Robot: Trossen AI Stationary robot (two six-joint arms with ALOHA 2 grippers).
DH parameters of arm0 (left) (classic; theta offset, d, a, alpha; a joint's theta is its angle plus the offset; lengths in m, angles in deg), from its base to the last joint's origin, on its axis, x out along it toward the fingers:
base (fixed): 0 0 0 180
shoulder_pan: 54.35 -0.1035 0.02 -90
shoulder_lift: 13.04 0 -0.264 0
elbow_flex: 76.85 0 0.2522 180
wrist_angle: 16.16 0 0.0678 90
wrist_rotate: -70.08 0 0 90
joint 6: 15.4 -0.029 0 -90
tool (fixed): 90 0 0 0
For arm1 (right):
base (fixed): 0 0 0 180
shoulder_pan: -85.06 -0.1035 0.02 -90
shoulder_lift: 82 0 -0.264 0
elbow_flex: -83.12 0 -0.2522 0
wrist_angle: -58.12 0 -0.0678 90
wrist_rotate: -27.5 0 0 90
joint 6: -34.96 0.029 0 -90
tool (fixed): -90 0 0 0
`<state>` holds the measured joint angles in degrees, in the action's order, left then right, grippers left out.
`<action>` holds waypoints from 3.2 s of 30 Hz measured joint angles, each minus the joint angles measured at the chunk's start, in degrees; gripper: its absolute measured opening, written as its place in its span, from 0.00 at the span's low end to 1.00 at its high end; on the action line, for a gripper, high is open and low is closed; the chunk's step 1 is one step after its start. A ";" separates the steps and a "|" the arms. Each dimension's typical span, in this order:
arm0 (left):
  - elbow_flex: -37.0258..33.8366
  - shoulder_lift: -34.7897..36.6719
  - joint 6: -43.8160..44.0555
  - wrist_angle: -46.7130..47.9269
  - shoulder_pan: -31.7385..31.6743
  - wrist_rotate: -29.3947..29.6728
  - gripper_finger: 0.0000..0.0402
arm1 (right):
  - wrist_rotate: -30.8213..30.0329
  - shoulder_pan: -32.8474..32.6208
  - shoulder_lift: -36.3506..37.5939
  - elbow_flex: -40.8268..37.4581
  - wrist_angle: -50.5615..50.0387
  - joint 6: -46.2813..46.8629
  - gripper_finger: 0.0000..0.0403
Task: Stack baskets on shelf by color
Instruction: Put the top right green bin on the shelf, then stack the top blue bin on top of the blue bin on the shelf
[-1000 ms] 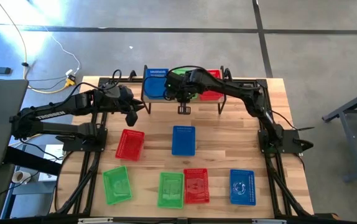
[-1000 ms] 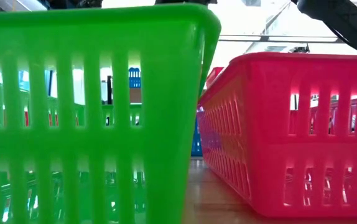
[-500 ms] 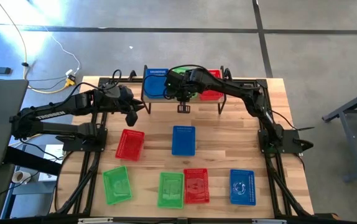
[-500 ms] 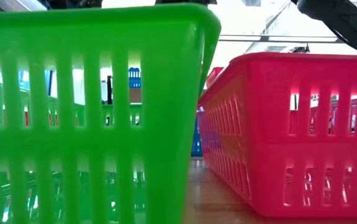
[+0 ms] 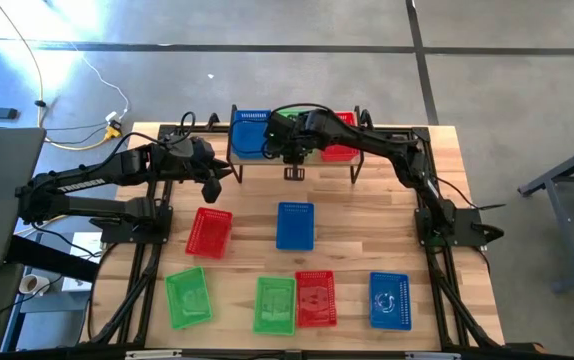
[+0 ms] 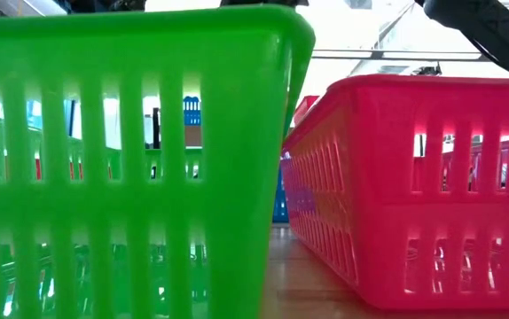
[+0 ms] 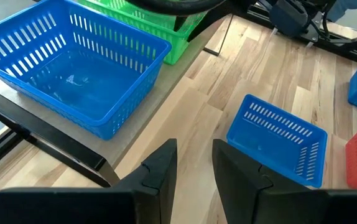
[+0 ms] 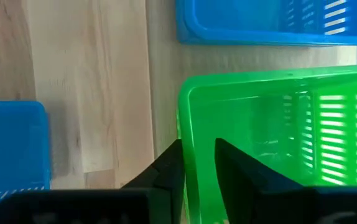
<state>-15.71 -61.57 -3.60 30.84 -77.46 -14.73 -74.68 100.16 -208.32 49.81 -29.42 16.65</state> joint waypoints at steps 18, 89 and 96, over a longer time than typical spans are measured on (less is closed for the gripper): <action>0.00 -0.02 0.00 0.00 0.00 0.00 0.23 | -3.64 -0.97 0.97 2.03 -2.12 1.04 0.19; -0.02 -12.06 -5.31 -11.25 20.19 -5.81 0.38 | -15.77 -10.28 20.03 -3.44 -15.95 24.17 0.19; -0.02 -20.39 -8.61 -22.38 22.81 -2.90 0.38 | -17.42 -8.10 20.04 -0.03 -16.07 24.95 0.19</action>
<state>-15.73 -81.96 -12.22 8.45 -54.65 -17.62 -92.10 92.06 -188.27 49.78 -45.49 41.61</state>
